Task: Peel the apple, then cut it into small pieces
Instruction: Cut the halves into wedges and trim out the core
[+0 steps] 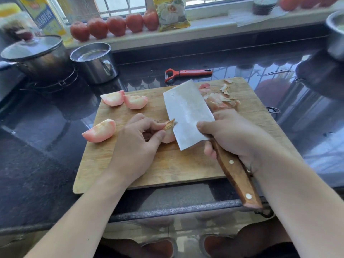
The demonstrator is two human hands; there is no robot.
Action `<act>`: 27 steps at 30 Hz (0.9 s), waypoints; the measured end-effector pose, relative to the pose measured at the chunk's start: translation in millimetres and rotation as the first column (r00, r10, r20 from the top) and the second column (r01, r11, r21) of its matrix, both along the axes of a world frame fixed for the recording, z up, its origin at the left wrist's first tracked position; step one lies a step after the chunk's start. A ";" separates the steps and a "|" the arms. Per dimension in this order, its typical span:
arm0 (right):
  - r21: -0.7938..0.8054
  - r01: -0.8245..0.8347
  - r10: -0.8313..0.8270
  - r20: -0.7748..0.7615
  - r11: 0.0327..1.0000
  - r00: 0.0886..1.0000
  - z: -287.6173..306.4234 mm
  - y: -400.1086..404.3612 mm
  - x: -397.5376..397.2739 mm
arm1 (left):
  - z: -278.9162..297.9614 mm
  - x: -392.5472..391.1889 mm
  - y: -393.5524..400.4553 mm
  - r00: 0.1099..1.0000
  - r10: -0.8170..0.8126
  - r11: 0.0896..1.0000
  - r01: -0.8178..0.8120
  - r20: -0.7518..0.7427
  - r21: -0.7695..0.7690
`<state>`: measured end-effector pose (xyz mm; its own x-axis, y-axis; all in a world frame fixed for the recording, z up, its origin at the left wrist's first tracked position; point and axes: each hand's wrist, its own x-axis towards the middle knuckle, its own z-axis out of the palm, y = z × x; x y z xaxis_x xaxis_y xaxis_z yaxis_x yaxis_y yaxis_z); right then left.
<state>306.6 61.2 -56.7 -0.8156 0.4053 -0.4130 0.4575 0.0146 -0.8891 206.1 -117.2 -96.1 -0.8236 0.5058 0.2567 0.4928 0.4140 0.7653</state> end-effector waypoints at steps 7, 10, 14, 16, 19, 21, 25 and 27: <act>0.040 -0.018 0.016 0.032 0.999 0.999 0.2 -1.0 0.1 | -1.0 -2.4 -1.1 0.999 -0.001 0.999 -0.001 0.045 0.040; -0.003 0.020 -0.020 0.027 1.000 0.999 1.1 -1.8 -6.5 | -0.3 -2.9 -1.5 0.998 -0.014 0.998 0.011 0.061 0.056; -0.032 0.031 -0.030 0.028 0.999 0.999 6.0 -2.8 -9.9 | 0.7 -1.7 -2.1 0.998 -0.023 0.998 0.019 0.060 0.057; -0.075 0.045 -0.043 0.019 0.996 0.999 8.6 -3.6 -7.2 | 0.2 -1.2 -2.1 0.999 -0.021 0.999 0.018 0.047 0.051; -0.106 0.056 -0.055 0.015 0.993 0.998 9.4 -3.6 -13.0 | -0.7 -1.8 -1.9 0.999 -0.024 0.999 0.022 0.033 0.044; -0.077 0.043 -0.042 0.017 0.996 0.999 9.3 -2.9 -19.9 | -0.3 -1.8 -2.2 0.999 -0.028 0.999 0.027 0.024 0.038; -0.079 0.004 -0.002 0.024 0.997 1.000 8.9 -1.9 -21.6 | 0.8 -0.9 -2.9 0.999 -0.033 0.998 0.031 0.026 0.045; -0.079 -0.001 0.004 0.031 0.997 1.000 7.3 -1.1 -24.2 | 0.3 -1.1 -2.5 0.999 -0.035 0.998 0.034 0.025 0.046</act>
<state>282.4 60.0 -49.4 -0.8030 0.3683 -0.4685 0.4847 -0.0538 -0.8730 205.0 -119.7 -95.8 -0.8125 0.5224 0.2589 0.4862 0.3618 0.7955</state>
